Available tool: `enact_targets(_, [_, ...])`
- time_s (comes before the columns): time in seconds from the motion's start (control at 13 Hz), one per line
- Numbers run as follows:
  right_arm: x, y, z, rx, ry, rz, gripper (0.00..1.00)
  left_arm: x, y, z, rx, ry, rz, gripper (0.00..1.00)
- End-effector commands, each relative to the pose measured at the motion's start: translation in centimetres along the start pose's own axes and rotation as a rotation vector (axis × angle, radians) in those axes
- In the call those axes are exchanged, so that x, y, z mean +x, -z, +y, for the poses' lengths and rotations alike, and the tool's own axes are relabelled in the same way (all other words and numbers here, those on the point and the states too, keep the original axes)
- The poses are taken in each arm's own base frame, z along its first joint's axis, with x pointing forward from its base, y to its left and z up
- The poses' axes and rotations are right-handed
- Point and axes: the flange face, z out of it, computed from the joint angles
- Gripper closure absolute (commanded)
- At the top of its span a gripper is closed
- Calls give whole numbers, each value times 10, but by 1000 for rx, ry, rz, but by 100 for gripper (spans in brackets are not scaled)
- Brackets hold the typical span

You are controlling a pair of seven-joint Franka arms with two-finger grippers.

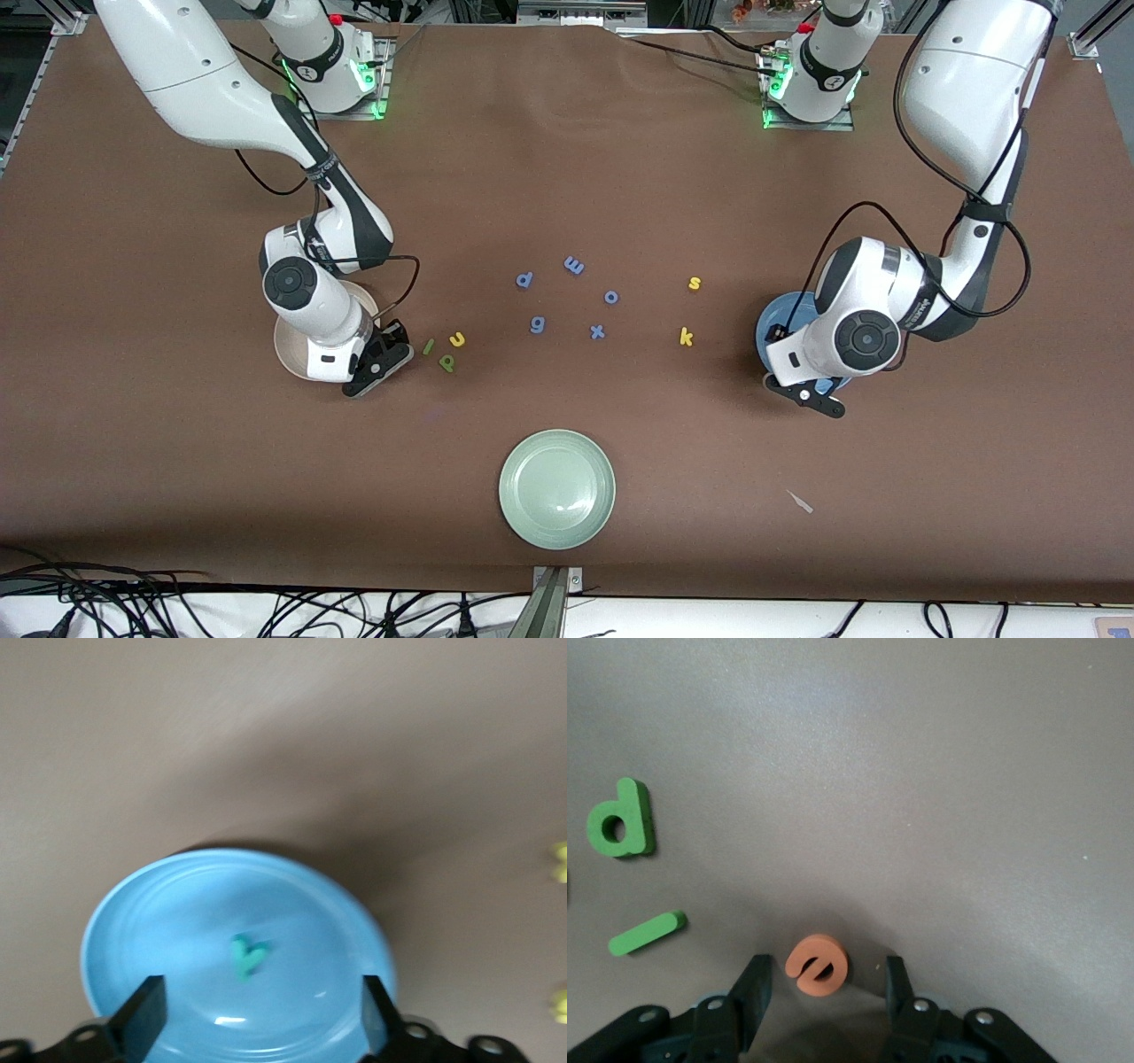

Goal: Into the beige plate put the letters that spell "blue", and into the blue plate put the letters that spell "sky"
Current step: 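Drop the e in the cream plate while the left gripper grasps the k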

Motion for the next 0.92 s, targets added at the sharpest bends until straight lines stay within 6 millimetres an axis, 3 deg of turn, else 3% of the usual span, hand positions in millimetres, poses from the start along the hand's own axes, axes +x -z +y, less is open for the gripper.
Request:
enact_targets(0.0, [-11, -1, -2, 8, 2, -4, 62, 6, 17, 59, -31, 102, 25, 0])
enact_targets(0.23, [-10, 0, -2, 8, -8, -3, 71, 17, -1, 128, -36, 191, 61, 0])
enact_targets(0.31, [-10, 2, -2, 6, -10, -2, 72, 22, -19, 141, -47, 210, 69, 1])
enact_targets(0.38, [-8, 7, -1, 2, -9, 3, 73, 26, -33, 149, -60, 230, 87, 2])
enact_targets(0.61, [-4, 33, 6, -16, 2, 12, 74, 26, -43, 174, -53, 238, 99, 8])
enact_targets(0.84, [-14, 73, 30, -30, 15, -30, 74, 29, -62, 175, -58, 235, 97, 29])
